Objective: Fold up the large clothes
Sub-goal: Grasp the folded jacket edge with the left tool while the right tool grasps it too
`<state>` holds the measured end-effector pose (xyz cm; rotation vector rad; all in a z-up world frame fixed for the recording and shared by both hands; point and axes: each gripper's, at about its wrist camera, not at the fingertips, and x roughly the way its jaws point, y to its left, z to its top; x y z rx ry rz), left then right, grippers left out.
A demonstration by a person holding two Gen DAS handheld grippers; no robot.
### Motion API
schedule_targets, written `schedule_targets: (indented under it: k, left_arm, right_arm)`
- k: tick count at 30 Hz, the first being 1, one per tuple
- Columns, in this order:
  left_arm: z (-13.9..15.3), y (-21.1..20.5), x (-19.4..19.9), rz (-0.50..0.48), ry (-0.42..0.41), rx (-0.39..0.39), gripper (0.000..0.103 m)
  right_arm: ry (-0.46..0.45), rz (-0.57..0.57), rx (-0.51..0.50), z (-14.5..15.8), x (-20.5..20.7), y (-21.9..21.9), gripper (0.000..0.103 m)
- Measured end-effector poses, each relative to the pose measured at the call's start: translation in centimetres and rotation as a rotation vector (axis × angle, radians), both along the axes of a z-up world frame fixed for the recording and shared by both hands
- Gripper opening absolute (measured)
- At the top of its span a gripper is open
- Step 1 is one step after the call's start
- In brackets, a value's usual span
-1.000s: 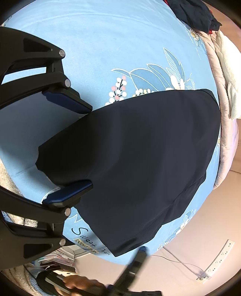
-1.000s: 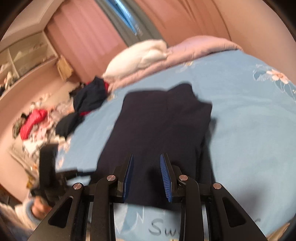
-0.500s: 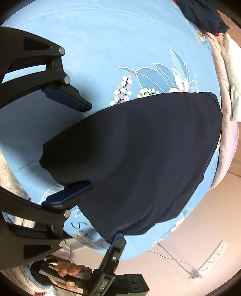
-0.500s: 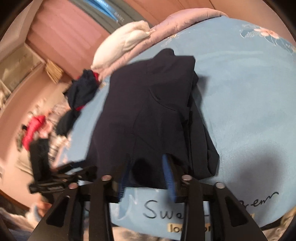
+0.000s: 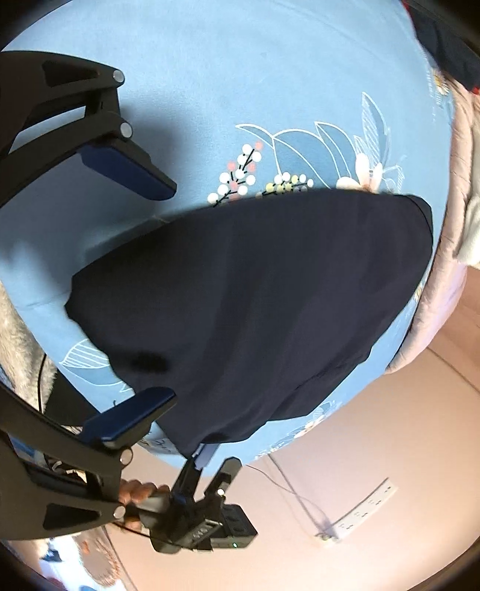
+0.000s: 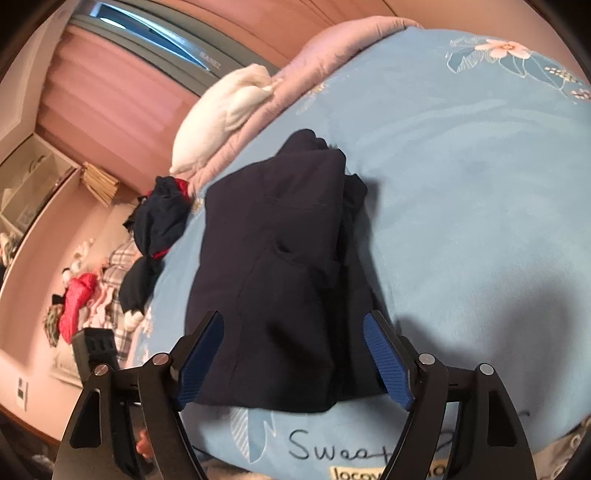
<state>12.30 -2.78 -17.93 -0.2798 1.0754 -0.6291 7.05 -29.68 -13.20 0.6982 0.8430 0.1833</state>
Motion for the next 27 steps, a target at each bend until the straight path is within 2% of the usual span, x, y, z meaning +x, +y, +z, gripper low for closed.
schedule_targets:
  k: [7, 10, 14, 27]
  left_arm:
    - [-1.1, 1.2, 2.3, 0.028, 0.086, -0.097, 0.101]
    - [-1.8, 1.5, 3.2, 0.04, 0.115, -0.124, 0.102]
    - [-2.2, 1.6, 4.1, 0.049, 0.122, -0.141, 0.102]
    - [-2.5, -0.1, 7.1, 0.005, 0.121, -0.153, 0.102]
  right_arm:
    - [0.061, 0.011, 0.074, -1.3, 2.3, -0.9, 0.088]
    - [0.088, 0.035, 0.086, -1.7, 3.1, -1.0, 0.098]
    - [0.136, 0.058, 0.091, -2.5, 4.3, -1.0, 0.098]
    - [0.173, 0.189, 0.107, -2.9, 6.7, -1.1, 0.101]
